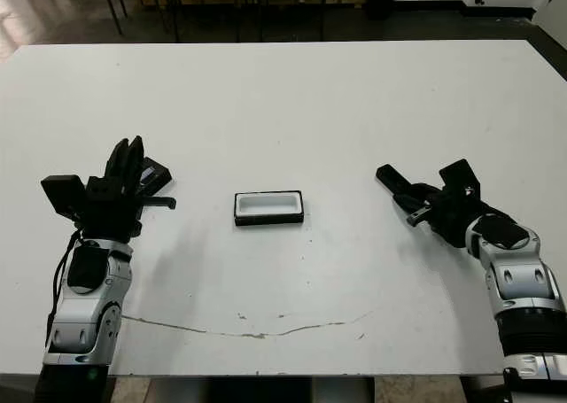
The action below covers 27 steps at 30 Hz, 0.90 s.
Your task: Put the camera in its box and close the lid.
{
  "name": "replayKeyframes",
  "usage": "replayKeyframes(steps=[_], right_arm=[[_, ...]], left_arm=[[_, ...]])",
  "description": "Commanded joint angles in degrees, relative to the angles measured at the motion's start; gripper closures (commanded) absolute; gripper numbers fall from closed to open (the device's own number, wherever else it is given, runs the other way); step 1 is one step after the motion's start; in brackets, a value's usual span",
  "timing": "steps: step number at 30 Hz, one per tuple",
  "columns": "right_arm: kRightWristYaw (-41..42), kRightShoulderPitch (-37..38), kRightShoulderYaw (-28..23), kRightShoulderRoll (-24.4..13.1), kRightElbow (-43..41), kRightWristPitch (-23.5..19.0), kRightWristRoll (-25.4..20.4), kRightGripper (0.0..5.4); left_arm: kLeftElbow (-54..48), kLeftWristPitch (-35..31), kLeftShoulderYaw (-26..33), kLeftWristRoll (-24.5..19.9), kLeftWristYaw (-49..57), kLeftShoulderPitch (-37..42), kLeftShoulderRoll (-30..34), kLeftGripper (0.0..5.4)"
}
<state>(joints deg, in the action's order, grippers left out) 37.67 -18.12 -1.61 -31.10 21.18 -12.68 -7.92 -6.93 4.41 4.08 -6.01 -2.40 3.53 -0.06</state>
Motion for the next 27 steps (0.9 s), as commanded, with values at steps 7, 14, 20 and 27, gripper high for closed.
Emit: replayKeyframes(steps=[7,14,20,27], right_arm=[[10.0,-4.7,3.0,-4.2,4.8,2.2,2.1,5.33],[14.4,-7.6,0.8,-4.1,3.9,1.9,-1.2,5.33],[17.5,-10.1,-2.3,-0.6,0.0,1.1,-8.9,5.33],[19.7,-14.3,1.9,2.3,-7.3,-4.5,-11.9,5.33]], left_arm=[[0.4,-0.5,0.0,0.3,0.1,-1.3,0.5,5.40],[0.4,-0.5,0.2,0.4,0.3,-1.2,0.6,5.40],[0.5,-0.3,0.4,0.2,-0.2,-1.0,0.8,5.40],[0.0,-0.6,0.1,0.6,0.1,-0.8,0.6,5.40]])
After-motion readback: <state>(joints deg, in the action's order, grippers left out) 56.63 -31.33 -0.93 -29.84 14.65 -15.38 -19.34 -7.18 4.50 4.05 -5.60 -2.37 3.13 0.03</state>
